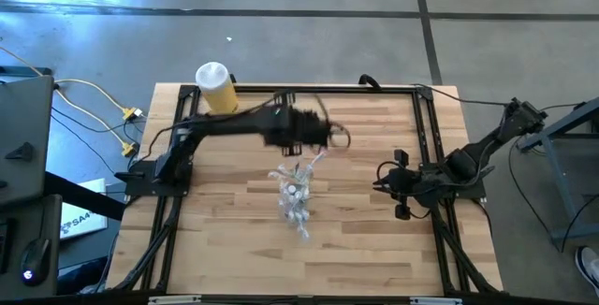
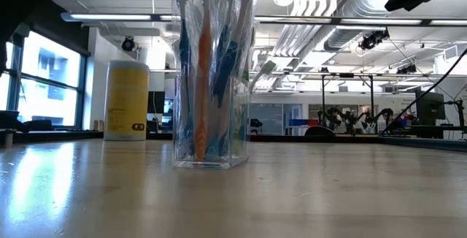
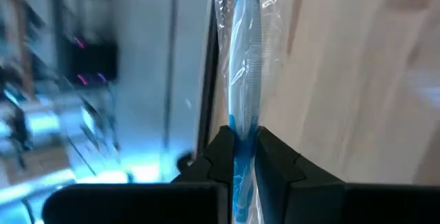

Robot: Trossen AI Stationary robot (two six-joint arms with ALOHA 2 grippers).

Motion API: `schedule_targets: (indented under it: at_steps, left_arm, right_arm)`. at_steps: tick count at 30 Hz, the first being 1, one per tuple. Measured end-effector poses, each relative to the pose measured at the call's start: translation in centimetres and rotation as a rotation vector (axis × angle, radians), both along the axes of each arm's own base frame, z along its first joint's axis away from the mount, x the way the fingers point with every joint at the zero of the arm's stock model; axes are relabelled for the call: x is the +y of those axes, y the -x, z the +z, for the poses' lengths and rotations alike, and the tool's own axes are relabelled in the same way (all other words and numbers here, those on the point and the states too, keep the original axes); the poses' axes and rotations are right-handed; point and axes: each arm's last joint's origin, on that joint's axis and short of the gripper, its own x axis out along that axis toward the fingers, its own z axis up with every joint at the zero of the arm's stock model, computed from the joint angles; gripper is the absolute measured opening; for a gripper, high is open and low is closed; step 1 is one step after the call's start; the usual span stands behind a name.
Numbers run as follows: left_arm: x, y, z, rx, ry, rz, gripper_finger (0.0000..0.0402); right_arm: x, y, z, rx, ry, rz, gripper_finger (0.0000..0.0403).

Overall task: Pick & Place toothbrushing station
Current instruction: Put the blue toothbrush into the transparent organizer

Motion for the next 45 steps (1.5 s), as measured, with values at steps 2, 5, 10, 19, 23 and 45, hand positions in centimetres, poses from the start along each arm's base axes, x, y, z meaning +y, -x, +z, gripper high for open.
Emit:
schedule_targets:
  at_steps: [2, 5, 10, 19, 23, 45]
  left_arm:
    - [-3.1, 0.7, 1.4, -0.046, -0.034, -0.075, 0.0025]
    - [-8.1, 2.1, 2.9, -0.063, -0.143, -0.215, 0.0025]
    - [-16.3, 4.6, 3.5, -0.028, -0.320, -0.483, 0.0025]
    - [-20.8, 6.3, 0.5, 0.327, -0.614, -0.769, 0.0024]
    - [-22.1, 7.0, -1.5, 0.446, -0.660, -0.852, 0.0023]
    - [-32.5, 11.9, -9.5, 0.495, -0.768, -1.100, 0.0030]
  right_arm:
    - [0.1, 0.1, 0.0, -0.014, 0.007, -0.011, 0.0045]
    - [0.2, 0.1, 0.1, -0.038, 0.013, -0.041, 0.0045]
    - [0.3, -0.1, 0.4, -0.076, -0.006, -0.052, 0.0045]
    - [0.6, -0.6, 1.1, -0.151, -0.061, -0.051, 0.0045]
    - [0.7, -0.8, 0.9, -0.155, -0.040, -0.071, 0.0045]
    - [0.7, -2.1, 1.6, -0.259, -0.105, -0.124, 0.0045]
